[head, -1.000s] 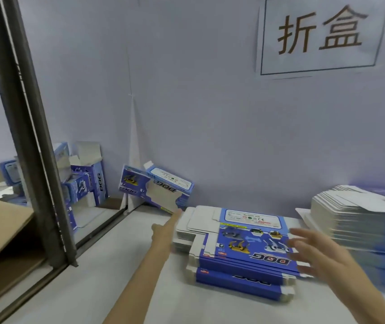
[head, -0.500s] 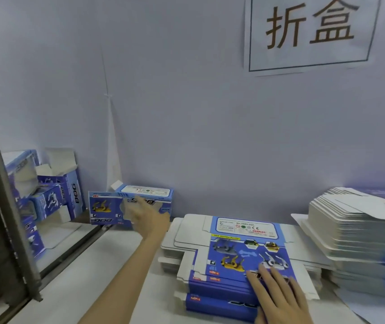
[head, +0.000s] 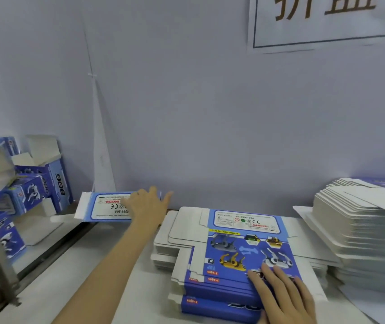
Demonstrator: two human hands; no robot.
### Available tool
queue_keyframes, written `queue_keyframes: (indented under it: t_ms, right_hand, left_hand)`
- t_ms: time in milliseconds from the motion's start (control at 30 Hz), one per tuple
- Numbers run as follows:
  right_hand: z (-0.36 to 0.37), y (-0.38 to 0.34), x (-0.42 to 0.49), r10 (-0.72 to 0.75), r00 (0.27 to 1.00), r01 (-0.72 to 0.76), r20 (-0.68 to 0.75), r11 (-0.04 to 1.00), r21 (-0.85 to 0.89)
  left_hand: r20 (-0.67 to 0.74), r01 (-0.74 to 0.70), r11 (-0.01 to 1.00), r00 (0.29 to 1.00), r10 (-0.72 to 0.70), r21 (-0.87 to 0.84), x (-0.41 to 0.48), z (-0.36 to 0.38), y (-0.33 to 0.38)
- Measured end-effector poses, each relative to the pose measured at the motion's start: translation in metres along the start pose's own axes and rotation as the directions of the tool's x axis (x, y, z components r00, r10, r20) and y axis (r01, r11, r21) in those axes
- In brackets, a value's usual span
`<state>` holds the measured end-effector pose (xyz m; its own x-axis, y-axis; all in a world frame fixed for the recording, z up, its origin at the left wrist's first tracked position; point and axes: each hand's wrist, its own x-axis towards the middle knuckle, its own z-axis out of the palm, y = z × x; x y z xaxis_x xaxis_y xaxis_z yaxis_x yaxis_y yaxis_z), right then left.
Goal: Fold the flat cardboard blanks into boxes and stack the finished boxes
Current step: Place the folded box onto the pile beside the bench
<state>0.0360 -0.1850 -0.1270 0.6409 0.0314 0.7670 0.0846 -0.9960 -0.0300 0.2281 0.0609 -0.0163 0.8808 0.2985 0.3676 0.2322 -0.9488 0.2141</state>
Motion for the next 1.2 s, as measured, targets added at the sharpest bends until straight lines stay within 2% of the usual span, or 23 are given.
queue_keyframes:
  t_ms: [33,67,100,167,233,300,333,367,400,433,467,567,700,767,833,867,933,967,1000,1033,1067,1133,1200]
  right_hand:
    - [-0.011,-0.005,0.021,-0.030,0.999,0.028,0.022,0.995,0.092]
    - [-0.011,-0.005,0.021,-0.028,0.999,0.031,-0.029,0.996,0.081]
    - [-0.015,-0.006,0.020,-0.007,0.999,0.002,0.054,0.996,0.088]
    - [-0.018,-0.001,0.012,-0.038,0.985,0.010,0.171,0.987,0.162]
    - [-0.021,0.000,0.010,-0.038,0.978,0.005,0.205,0.987,0.162]
    - [-0.019,0.001,0.009,-0.074,0.976,0.036,0.204,0.983,0.182]
    - [-0.019,0.002,0.008,-0.073,0.981,0.040,0.178,0.983,0.182]
    - [-0.022,0.002,0.009,-0.062,0.980,0.026,0.189,0.982,0.185]
    - [-0.021,0.003,0.008,-0.072,0.982,0.039,0.174,0.982,0.184]
    - [-0.020,0.004,0.008,-0.080,0.983,0.049,0.166,0.982,0.184]
    - [-0.020,0.003,0.008,-0.091,0.983,0.061,0.158,0.981,0.185]
    - [-0.019,0.002,0.008,-0.089,0.985,0.060,0.147,0.979,0.193]
    - [-0.019,0.004,0.008,-0.097,0.987,0.069,0.125,0.975,0.213]
    - [-0.019,0.004,0.008,-0.110,0.988,0.085,0.106,0.973,0.217]
    - [-0.019,0.003,0.010,-0.118,0.989,0.095,0.089,0.970,0.225]
    - [-0.020,0.003,0.011,-0.120,0.989,0.099,0.085,0.971,0.218]
    - [-0.020,0.002,0.012,-0.099,0.987,0.069,0.128,0.974,0.217]
    - [-0.021,0.002,0.012,-0.088,0.988,0.057,0.130,0.974,0.220]
    - [-0.021,0.001,0.012,-0.082,0.989,0.052,0.123,0.972,0.230]
    - [-0.022,0.000,0.013,-0.077,0.988,0.042,0.136,0.970,0.240]
    - [-0.021,-0.001,0.013,-0.086,0.984,0.044,0.156,0.966,0.253]
    - [-0.021,-0.001,0.015,-0.104,0.979,0.053,0.176,0.961,0.270]
    - [-0.022,-0.001,0.018,-0.113,0.978,0.059,0.177,0.957,0.285]
  left_hand:
    - [-0.041,-0.004,1.000,0.999,0.003,-0.013,-0.008,0.002,-0.007]
    - [-0.091,0.035,0.990,0.995,-0.048,-0.140,-0.020,0.006,-0.014]
    - [-0.152,0.018,0.984,0.987,-0.046,-0.180,-0.032,0.012,-0.023]
    - [-0.166,0.084,0.928,0.974,-0.153,-0.364,-0.055,0.018,-0.039]
    - [-0.096,0.230,0.759,0.928,-0.359,-0.610,-0.069,0.022,-0.050]
    - [0.146,0.436,0.441,0.820,-0.553,-0.784,-0.072,0.021,-0.056]
    - [0.319,0.532,0.210,0.731,-0.603,-0.820,-0.070,0.021,-0.057]
    - [0.508,0.595,-0.055,0.631,-0.586,-0.802,-0.067,0.016,-0.057]
    - [0.655,0.616,-0.272,0.561,-0.506,-0.739,-0.062,0.011,-0.058]
    - [0.733,0.621,-0.393,0.535,-0.420,-0.679,-0.058,0.007,-0.058]
    - [0.759,0.643,-0.405,0.528,-0.382,-0.651,-0.054,0.005,-0.060]
    - [0.748,0.682,-0.314,0.566,-0.346,-0.661,-0.051,0.005,-0.058]
    - [0.693,0.603,-0.345,0.658,-0.293,-0.719,-0.061,0.004,-0.061]
    - [0.565,0.512,-0.238,0.745,-0.355,-0.825,-0.069,-0.002,-0.072]
    - [0.445,0.455,-0.040,0.843,-0.301,-0.890,-0.074,-0.015,-0.090]
    - [0.419,0.447,0.057,0.870,-0.259,-0.893,-0.071,-0.027,-0.099]
    - [0.450,0.487,0.134,0.862,-0.234,-0.863,-0.055,-0.062,-0.117]
    - [0.478,0.503,0.068,0.849,-0.225,-0.862,-0.044,-0.083,-0.125]
    - [0.481,0.481,-0.054,0.849,-0.219,-0.875,-0.033,-0.106,-0.133]
    - [0.442,0.404,-0.191,0.865,-0.236,-0.894,-0.023,-0.127,-0.135]
    - [0.361,0.285,-0.287,0.895,-0.263,-0.915,-0.013,-0.144,-0.137]
    - [0.192,0.068,-0.370,0.932,-0.308,-0.926,-0.002,-0.167,-0.133]
    - [0.225,0.074,-0.447,0.929,-0.294,-0.891,0.002,-0.169,-0.126]
